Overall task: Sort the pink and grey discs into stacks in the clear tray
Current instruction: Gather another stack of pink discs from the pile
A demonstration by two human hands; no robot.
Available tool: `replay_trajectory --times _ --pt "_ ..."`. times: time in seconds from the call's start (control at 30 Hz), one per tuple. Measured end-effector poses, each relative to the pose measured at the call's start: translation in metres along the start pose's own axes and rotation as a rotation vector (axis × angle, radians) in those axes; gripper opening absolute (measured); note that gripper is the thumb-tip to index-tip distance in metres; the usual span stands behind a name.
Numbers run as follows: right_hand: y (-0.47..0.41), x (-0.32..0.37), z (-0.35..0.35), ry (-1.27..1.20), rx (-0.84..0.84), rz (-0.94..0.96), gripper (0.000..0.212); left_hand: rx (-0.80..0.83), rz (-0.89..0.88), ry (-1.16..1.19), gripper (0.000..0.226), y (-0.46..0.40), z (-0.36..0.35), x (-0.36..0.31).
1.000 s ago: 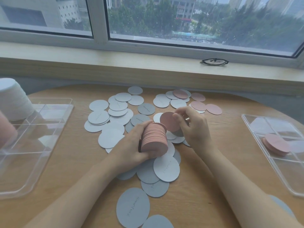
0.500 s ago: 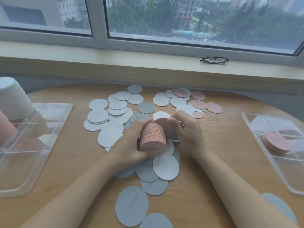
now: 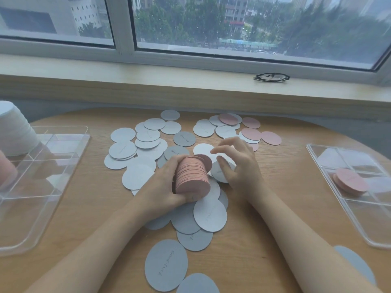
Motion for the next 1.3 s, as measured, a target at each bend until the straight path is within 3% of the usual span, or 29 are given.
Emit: replay_trajectory --times 0.33,0.43,0.53,0.63,0.77,0.97,1.3 --pt "0.009 0.027 -0.013 0.063 0.128 0.159 0.036 0.018 0.008 -0.010 0.111 0.001 0.002 0.002" --pt "0.009 0.025 -0.009 0.045 0.128 0.155 0.036 0.016 -0.007 0.024 0.104 0.002 0.002 -0.002" --pt "-0.005 -0.004 0.002 0.072 -0.018 -0.002 0.031 -0.006 -0.008 0.058 0.094 0.002 0.002 -0.005" --pt "-0.024 -0.060 0.016 0.218 -0.077 -0.331 0.035 -0.032 -0.010 0.059 0.091 0.002 0.002 -0.004" --pt "-0.037 -0.122 0.033 0.418 0.126 -0.668 0.051 -0.042 -0.013 0.069 0.088 0.002 0.003 -0.005" --pt "-0.042 -0.154 0.030 0.458 0.459 -0.739 0.056 -0.040 -0.001 0.071 0.089 0.001 0.003 -0.004" --pt "-0.007 -0.134 0.056 0.388 0.079 -0.684 0.033 -0.038 0.011 0.053 0.089 0.001 0.003 -0.002"
Point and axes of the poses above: each hand's wrist, its own y-axis away from the middle knuckle, its own z-axis out of the back of the hand, x = y × z, the point moved 4 cm from there along -y, towards the middle knuckle, and after that the axes turned 5 degrees about -z, right-handed, at the moved point
